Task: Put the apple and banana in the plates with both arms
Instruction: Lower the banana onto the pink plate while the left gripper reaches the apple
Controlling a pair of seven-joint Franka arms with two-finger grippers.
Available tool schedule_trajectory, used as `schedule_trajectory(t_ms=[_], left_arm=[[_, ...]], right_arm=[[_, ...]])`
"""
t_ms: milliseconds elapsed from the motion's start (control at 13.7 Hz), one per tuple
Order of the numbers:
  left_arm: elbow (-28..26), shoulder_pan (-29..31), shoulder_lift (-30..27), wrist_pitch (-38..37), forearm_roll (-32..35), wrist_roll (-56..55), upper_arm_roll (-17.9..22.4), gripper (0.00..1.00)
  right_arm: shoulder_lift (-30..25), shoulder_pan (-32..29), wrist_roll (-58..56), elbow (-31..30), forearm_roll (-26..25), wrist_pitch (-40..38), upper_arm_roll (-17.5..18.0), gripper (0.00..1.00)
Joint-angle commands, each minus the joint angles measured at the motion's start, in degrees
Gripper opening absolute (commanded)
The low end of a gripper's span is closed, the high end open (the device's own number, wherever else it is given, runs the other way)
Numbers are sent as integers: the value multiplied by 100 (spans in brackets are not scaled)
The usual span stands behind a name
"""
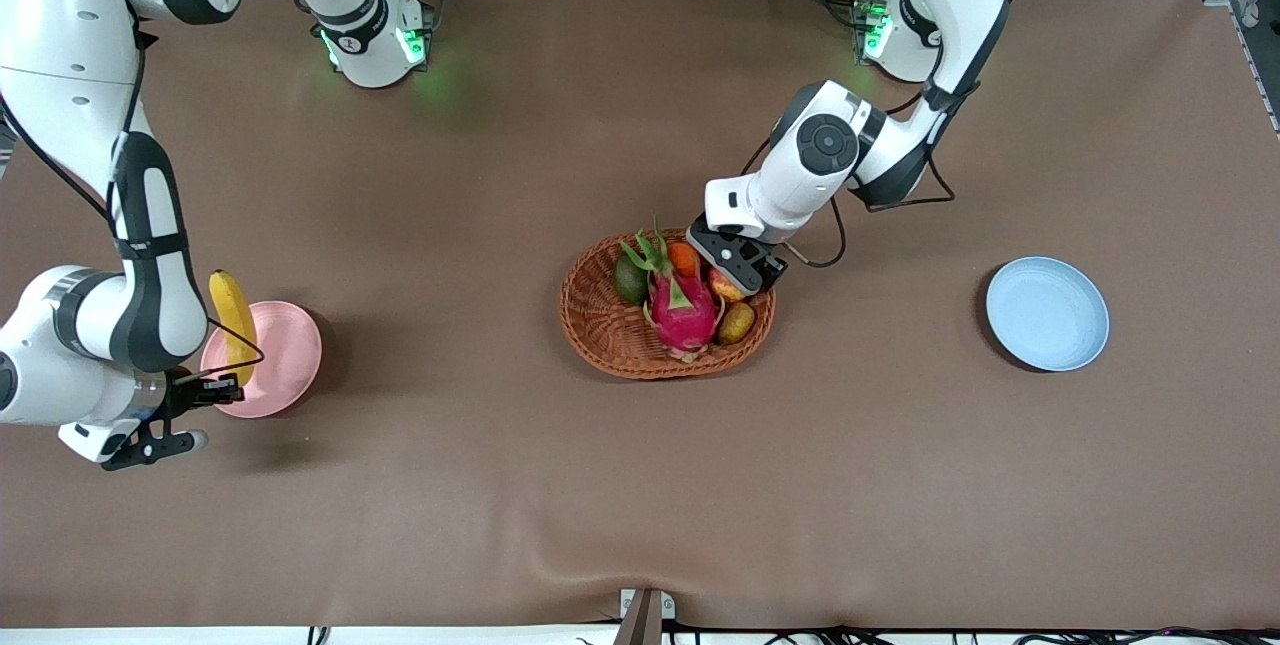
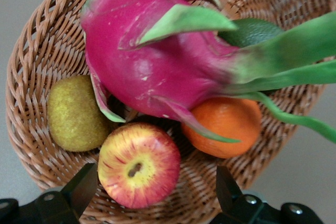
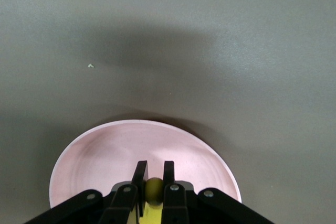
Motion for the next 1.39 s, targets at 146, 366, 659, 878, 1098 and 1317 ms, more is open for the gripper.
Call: schedule_trajectory(t_ms=[146, 366, 659, 878, 1098, 1317], left_arm=[[-40, 35, 116, 242, 316, -118, 37, 100], [-40, 26, 204, 348, 325, -118, 46, 100], [-40, 26, 327, 479, 351, -101, 55, 100], [-40, 26, 336, 506, 360, -118, 55, 87], [-23, 52, 328, 497, 360, -101, 64, 50], [-32, 149, 162, 444, 369, -118, 55, 46]], right_arm=[[90, -50, -123, -38, 166, 156, 108, 0], [143, -6, -123, -38, 175, 271, 116, 0], [134, 47, -88, 6, 184, 333, 117, 100], [-119, 126, -88, 32, 175, 210, 134, 100], [-366, 187, -97, 488, 175, -683, 143, 100], [-638, 205, -97, 876, 166, -1424, 143, 100]])
